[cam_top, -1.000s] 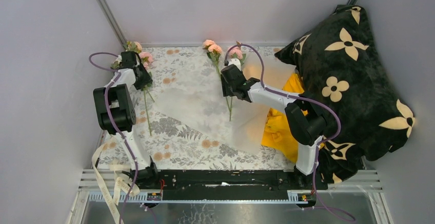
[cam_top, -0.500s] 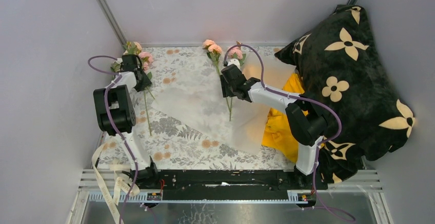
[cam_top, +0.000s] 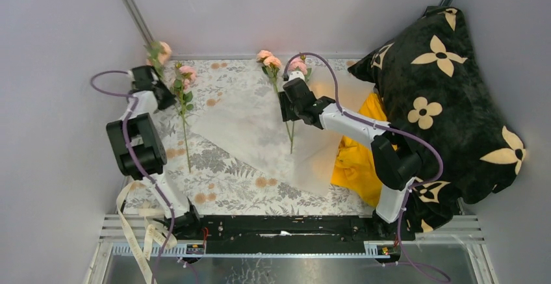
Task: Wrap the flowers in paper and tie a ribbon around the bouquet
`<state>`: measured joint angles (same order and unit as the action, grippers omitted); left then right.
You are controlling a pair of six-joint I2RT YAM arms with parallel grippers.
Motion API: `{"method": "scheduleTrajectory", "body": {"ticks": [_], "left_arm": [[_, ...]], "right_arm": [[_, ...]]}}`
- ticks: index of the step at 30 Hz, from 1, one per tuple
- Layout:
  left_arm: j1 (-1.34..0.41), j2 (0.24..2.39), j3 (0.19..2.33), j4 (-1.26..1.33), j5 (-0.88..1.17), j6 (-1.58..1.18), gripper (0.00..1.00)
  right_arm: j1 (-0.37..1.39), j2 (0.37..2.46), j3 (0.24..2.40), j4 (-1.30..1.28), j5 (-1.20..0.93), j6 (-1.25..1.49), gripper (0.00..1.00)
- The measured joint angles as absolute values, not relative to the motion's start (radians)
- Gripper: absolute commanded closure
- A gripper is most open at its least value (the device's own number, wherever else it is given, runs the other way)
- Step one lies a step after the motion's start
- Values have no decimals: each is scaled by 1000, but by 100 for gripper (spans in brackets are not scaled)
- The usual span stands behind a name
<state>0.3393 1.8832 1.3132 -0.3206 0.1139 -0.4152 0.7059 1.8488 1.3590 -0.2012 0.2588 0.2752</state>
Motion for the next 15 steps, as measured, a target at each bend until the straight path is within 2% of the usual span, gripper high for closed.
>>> {"method": "scheduleTrajectory", "body": {"ticks": [7, 12, 15], "left_arm": [[448, 1704, 1464, -321, 417, -354, 100], [362, 1575, 1501, -323, 680, -295, 100], [248, 1526, 1465, -331, 790, -266, 100]], "right_arm": [[706, 1743, 1358, -144, 80, 251, 41], [706, 1723, 1358, 36, -124, 384, 33], [706, 1731, 1358, 190, -205, 524, 22]]}}
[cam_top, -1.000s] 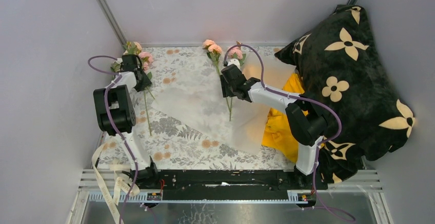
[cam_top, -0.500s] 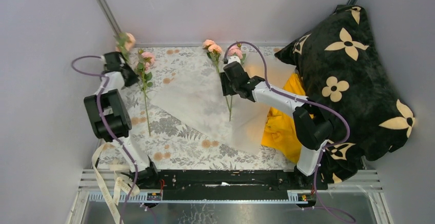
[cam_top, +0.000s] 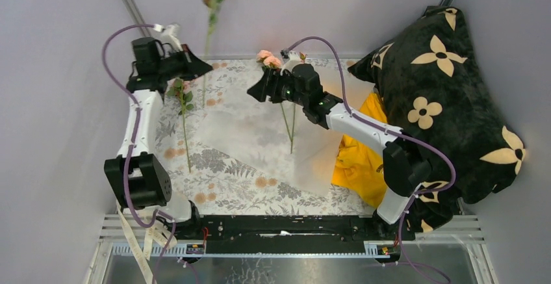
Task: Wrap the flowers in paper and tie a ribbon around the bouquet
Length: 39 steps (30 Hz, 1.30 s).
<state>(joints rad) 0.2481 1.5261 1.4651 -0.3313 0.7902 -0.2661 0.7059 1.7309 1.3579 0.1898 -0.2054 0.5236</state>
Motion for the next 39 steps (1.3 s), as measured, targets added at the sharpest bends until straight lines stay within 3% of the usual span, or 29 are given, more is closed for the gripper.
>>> {"method": "scheduleTrajectory", "body": {"ticks": [5, 11, 13, 15, 17, 18, 19, 20, 21, 23, 26, 30, 32, 39], "left_arm": [[70, 1523, 1374, -364, 872, -244, 100], [-91, 1529, 1301, -402, 878, -224, 100], [-117, 1529, 1291, -404, 884, -216, 100], [-133, 1529, 1276, -405, 883, -205, 100], [-141, 1532, 1254, -410, 873, -197, 100], [-143, 1532, 1243, -418, 871, -191, 89], [-144, 1532, 1234, -422, 867, -181, 59], [-145, 1533, 1232, -423, 860, -166, 40], [-144, 1534, 1232, -427, 857, -149, 31], [-132, 1533, 1238, -470, 857, -121, 23], [-53, 1536, 1263, -532, 850, -89, 22], [161, 1575, 1322, -550, 789, -67, 23], [262, 1620, 1352, -550, 718, -53, 25], [347, 1821, 1378, -549, 412, 8, 33]], "right_arm": [[706, 1792, 1359, 449, -232, 746, 16], [706, 1932, 1387, 595, -218, 935, 20], [704, 1971, 1394, 597, -202, 976, 36], [698, 2001, 1394, 600, -201, 1018, 69], [701, 2009, 1394, 619, -205, 1044, 92], [702, 2008, 1394, 626, -207, 1055, 100], [702, 2006, 1394, 628, -207, 1065, 100], [702, 2003, 1392, 627, -208, 1066, 100], [702, 1998, 1387, 621, -202, 1055, 100], [690, 1979, 1370, 587, -182, 1005, 100], [648, 1957, 1377, 422, -141, 863, 100], [601, 1983, 1530, 17, -31, 631, 100], [595, 2012, 1612, -130, 32, 540, 95], [602, 2145, 1775, -417, 202, 385, 53]]}}
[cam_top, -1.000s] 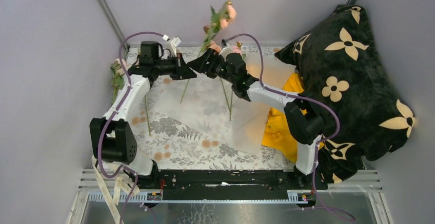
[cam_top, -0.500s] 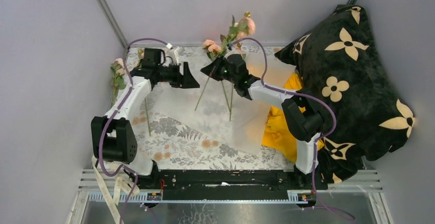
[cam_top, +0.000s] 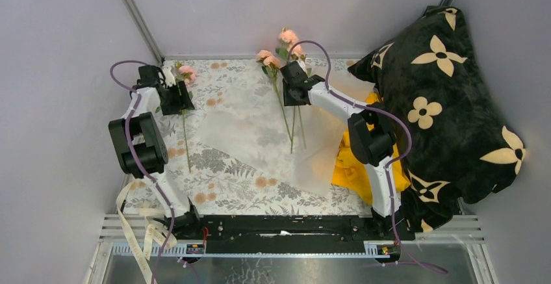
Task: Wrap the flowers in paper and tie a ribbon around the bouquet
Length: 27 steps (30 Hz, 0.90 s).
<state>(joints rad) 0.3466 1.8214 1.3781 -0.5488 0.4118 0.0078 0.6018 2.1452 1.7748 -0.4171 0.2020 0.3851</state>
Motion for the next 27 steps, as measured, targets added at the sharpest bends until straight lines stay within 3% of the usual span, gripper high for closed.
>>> {"method": "scheduleTrajectory", "body": {"ticks": [4, 14, 16, 17, 20, 21, 27], "left_arm": [[341, 1910, 1385, -547, 323, 14, 36], [332, 2058, 1468, -534, 216, 6, 42], [323, 2081, 1495, -532, 203, 6, 49], [319, 2089, 1504, -527, 199, 4, 58], [310, 2112, 1529, -519, 192, -12, 93], [308, 2118, 1536, -517, 191, -12, 100], [326, 2118, 1541, -513, 215, -54, 100]], "right_arm": [[601, 2209, 1802, -485, 249, 356, 48], [601, 2207, 1772, -478, 271, 344, 48], [601, 2194, 1754, -475, 268, 344, 48], [601, 2186, 1744, -472, 267, 344, 48], [601, 2140, 1705, -461, 255, 344, 48], [601, 2124, 1695, -459, 249, 344, 48], [602, 2010, 1628, -423, 213, 336, 48]]}}
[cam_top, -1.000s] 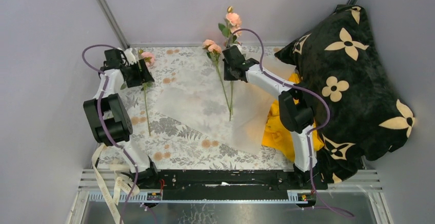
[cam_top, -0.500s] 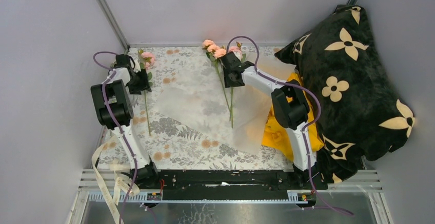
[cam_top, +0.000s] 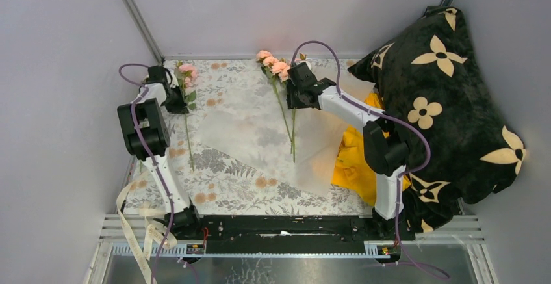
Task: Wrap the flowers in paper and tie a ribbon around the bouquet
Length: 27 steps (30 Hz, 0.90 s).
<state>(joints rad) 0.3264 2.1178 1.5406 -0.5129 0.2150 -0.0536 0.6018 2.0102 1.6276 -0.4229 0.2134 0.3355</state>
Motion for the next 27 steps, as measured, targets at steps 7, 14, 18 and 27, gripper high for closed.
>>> {"method": "scheduleTrajectory", "body": {"ticks": [7, 14, 18, 27], "left_arm": [[384, 1932, 1456, -489, 442, -192, 100], [293, 1591, 1362, -294, 673, -391, 100], [194, 1527, 1328, -237, 744, -463, 100], [116, 1528, 1283, -226, 791, -550, 100]], "right_arm": [[620, 1910, 1538, -307, 23, 321, 44], [751, 1901, 1531, -45, -231, 385, 27], [823, 1942, 1609, 51, -292, 424, 25], [848, 2081, 1697, 164, -325, 528, 63]]}}
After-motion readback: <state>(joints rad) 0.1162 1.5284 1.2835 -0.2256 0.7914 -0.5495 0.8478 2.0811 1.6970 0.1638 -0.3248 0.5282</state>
